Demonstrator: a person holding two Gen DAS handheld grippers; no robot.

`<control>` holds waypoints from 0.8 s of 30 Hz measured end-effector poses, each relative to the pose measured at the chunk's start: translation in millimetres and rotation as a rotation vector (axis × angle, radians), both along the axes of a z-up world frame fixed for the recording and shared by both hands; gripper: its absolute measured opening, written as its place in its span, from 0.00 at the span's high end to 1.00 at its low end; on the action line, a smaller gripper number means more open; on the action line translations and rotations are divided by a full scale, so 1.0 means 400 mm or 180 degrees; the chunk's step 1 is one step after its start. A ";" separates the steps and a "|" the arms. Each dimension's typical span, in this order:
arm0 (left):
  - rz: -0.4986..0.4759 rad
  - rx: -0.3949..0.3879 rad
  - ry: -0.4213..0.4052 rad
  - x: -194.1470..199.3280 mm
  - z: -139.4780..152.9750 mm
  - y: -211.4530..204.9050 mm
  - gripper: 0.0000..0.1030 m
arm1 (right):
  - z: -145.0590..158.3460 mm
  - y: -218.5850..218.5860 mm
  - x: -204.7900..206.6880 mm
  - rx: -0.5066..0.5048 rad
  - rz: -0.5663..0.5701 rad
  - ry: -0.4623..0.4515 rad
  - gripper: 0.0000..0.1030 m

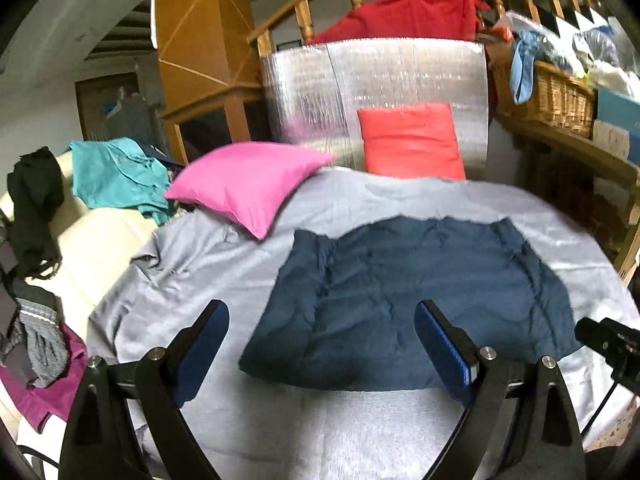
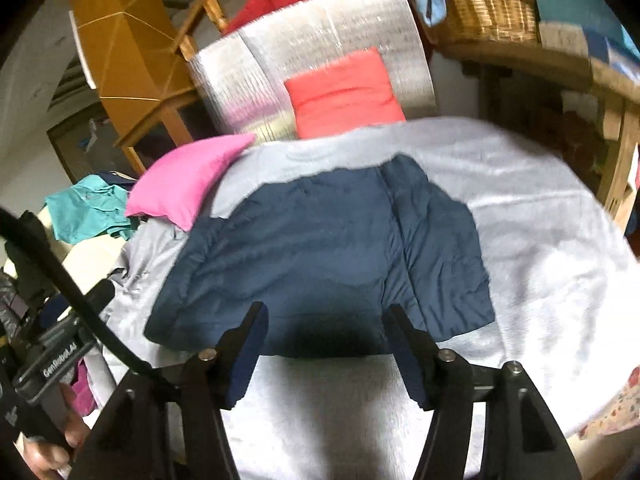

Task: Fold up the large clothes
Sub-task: 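Open both tools and pull them back from the folded jacket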

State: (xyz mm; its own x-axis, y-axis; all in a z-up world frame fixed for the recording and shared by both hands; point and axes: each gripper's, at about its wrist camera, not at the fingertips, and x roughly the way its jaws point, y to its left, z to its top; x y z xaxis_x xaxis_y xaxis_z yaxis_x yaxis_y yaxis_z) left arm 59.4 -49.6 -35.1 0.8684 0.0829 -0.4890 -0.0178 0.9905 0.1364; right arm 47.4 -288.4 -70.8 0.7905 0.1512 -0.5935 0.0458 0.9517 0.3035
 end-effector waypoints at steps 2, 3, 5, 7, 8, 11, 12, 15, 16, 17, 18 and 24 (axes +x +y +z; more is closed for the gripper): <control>-0.0012 -0.0007 -0.0064 -0.022 0.028 0.004 0.09 | 0.025 0.005 -0.031 -0.0045 0.0014 -0.0054 0.36; -0.0018 -0.0007 -0.0116 -0.041 0.049 0.005 0.09 | 0.041 0.008 -0.046 -0.0069 0.0009 -0.0085 0.36; -0.0021 0.0006 -0.0174 -0.060 0.069 0.008 0.09 | 0.074 0.015 -0.078 -0.0119 0.0004 -0.0173 0.35; -0.0012 0.0014 -0.0224 -0.083 0.095 0.009 0.08 | 0.108 0.018 -0.110 -0.0135 -0.0001 -0.0232 0.35; -0.0011 0.0011 -0.0241 -0.096 0.109 0.011 0.08 | 0.120 0.019 -0.121 -0.0131 -0.0003 -0.0260 0.35; -0.0008 -0.0016 -0.0273 -0.128 0.140 0.017 0.07 | 0.163 0.031 -0.165 -0.0163 -0.0012 -0.0352 0.34; -0.0001 -0.0019 -0.0293 -0.140 0.151 0.019 0.06 | 0.175 0.034 -0.179 -0.0184 -0.0010 -0.0386 0.34; 0.0045 0.0035 -0.0345 -0.175 0.179 0.024 0.04 | 0.210 0.041 -0.216 -0.0236 -0.0013 -0.0464 0.31; 0.0059 0.0049 -0.0348 -0.182 0.183 0.025 0.04 | 0.218 0.043 -0.228 -0.0240 -0.0011 -0.0491 0.30; 0.0075 0.0069 -0.0351 -0.193 0.190 0.025 0.04 | 0.226 0.046 -0.239 -0.0244 -0.0019 -0.0501 0.29; 0.0079 0.0083 -0.0355 -0.202 0.195 0.026 0.03 | 0.234 0.049 -0.250 -0.0245 -0.0026 -0.0499 0.29; 0.0122 0.0178 -0.0443 -0.267 0.228 0.028 0.03 | 0.247 0.061 -0.289 -0.0316 -0.0020 -0.0492 0.28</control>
State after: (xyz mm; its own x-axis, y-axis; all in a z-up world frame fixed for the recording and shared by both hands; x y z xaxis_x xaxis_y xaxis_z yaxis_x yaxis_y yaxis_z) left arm -47.3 -38.5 56.2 0.9230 0.1411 -0.3579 -0.0781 0.9796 0.1849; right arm -68.2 -264.0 28.1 0.8743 0.0927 -0.4765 0.0120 0.9772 0.2121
